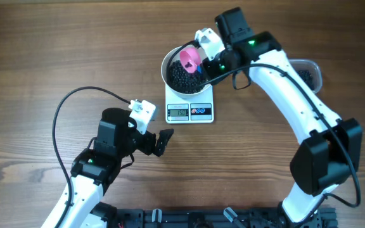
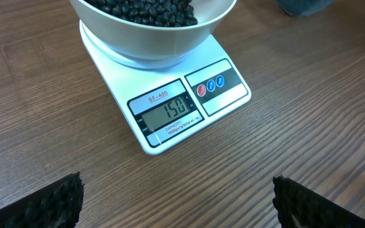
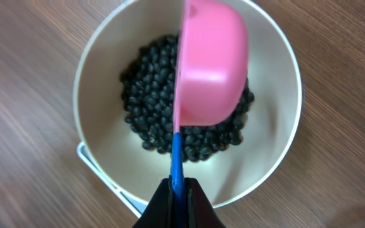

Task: Scoop item into bowl and weigh 150g on scale
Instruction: 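Move the scoop over the bowl and tip a few beans in, then carry the scoop back and lay it in the bean tub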

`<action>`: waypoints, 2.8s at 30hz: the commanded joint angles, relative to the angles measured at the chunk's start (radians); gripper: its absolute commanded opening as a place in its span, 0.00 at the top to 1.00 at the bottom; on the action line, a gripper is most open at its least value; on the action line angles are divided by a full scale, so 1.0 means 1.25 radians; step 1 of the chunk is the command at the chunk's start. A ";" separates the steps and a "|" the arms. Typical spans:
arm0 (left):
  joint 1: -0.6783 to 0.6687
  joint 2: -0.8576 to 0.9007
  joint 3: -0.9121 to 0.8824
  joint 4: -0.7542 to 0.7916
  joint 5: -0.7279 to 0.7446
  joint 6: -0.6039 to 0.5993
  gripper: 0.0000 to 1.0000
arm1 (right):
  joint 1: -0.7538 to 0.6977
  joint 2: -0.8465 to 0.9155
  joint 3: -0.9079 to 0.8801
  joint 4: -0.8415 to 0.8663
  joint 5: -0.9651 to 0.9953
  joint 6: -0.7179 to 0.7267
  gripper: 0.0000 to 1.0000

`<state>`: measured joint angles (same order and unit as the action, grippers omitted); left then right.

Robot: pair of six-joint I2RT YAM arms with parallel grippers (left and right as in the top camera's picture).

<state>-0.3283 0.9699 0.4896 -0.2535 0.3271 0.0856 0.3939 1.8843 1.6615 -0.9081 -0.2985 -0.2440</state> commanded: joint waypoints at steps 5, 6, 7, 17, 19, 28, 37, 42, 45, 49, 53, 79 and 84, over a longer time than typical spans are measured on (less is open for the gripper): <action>-0.001 -0.001 0.015 0.002 -0.002 0.009 0.00 | -0.069 -0.037 0.012 0.005 -0.291 0.008 0.96; -0.001 -0.001 0.015 0.002 -0.002 0.009 0.00 | -0.077 -0.037 0.012 0.005 -0.316 0.008 0.96; -0.001 -0.001 0.015 0.002 -0.002 0.009 0.00 | -0.088 -0.037 0.012 0.005 -0.349 0.008 0.96; -0.001 -0.001 0.015 0.002 -0.002 0.009 0.00 | -0.325 -0.045 0.012 -0.127 -0.535 0.152 0.96; -0.001 -0.001 0.015 0.002 -0.002 0.009 0.00 | -0.356 -0.066 0.012 -0.200 -0.435 0.137 0.96; -0.001 -0.001 0.015 0.002 -0.002 0.009 0.00 | -0.468 -0.150 0.012 -0.323 -0.193 0.142 0.96; -0.001 -0.001 0.015 0.002 -0.002 0.009 0.00 | -0.478 -0.150 0.011 -0.331 0.213 0.381 0.96; -0.001 -0.001 0.015 0.002 -0.002 0.009 0.00 | -0.343 -0.150 0.011 -0.346 0.479 0.428 0.96; -0.001 -0.001 0.015 0.002 -0.002 0.009 0.00 | -0.290 -0.150 0.011 -0.361 0.577 0.426 0.96; -0.001 -0.001 0.015 0.002 -0.002 0.009 0.00 | -0.287 -0.149 0.011 -0.372 0.571 0.426 0.96; -0.001 -0.001 0.015 0.002 -0.002 0.009 0.00 | -0.290 -0.149 0.011 -0.352 0.445 0.428 0.96; -0.001 -0.001 0.015 0.002 -0.002 0.009 0.00 | -0.531 -0.149 -0.184 -0.218 -0.036 0.539 0.37; -0.001 -0.001 0.015 0.002 -0.002 0.009 0.00 | -0.531 -0.151 -0.182 -0.250 -0.007 0.552 0.33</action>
<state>-0.3283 0.9699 0.4896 -0.2535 0.3271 0.0856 -0.2699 1.7107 1.4342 -1.2201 -0.3286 0.4343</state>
